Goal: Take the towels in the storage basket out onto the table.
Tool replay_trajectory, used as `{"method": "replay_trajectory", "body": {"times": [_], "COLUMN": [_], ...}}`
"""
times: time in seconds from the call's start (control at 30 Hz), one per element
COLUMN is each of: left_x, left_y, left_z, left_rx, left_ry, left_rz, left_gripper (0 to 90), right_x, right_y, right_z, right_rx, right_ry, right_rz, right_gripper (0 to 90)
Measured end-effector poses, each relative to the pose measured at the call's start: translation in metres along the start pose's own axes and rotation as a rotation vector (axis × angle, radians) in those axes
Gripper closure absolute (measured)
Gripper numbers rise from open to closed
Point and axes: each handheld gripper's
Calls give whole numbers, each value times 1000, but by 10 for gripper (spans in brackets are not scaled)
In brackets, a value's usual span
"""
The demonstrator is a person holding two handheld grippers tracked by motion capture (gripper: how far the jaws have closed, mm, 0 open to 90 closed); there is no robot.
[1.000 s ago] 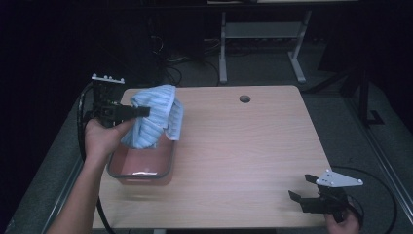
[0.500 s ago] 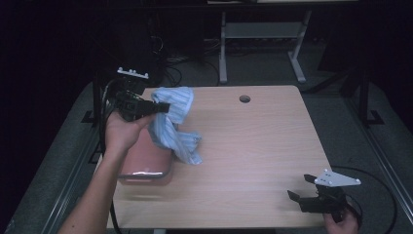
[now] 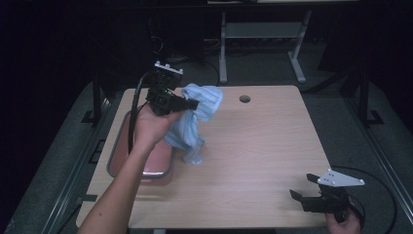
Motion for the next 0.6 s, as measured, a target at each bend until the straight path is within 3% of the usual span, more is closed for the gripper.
{"method": "replay_trajectory", "body": {"times": [0.4, 0.6], "left_x": [-33, -46], "left_y": [21, 26], "left_z": [39, 58], "left_rx": [16, 22], "left_ry": [-79, -114], "left_rz": [59, 67], "left_gripper": [816, 816], "right_x": [0, 0], "right_y": [0, 0], "right_z": [-1, -1], "right_rx": [-2, -5], "right_ry": [0, 1], "right_rz": [-2, 0], "right_gripper": [141, 141]}}
Point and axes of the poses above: each handheld gripper's, and its own axes: z roughly forward along the jaws, y roughly out of its top, x roughly to its left, and after that the axes turned 8 degrees about z, right-handed
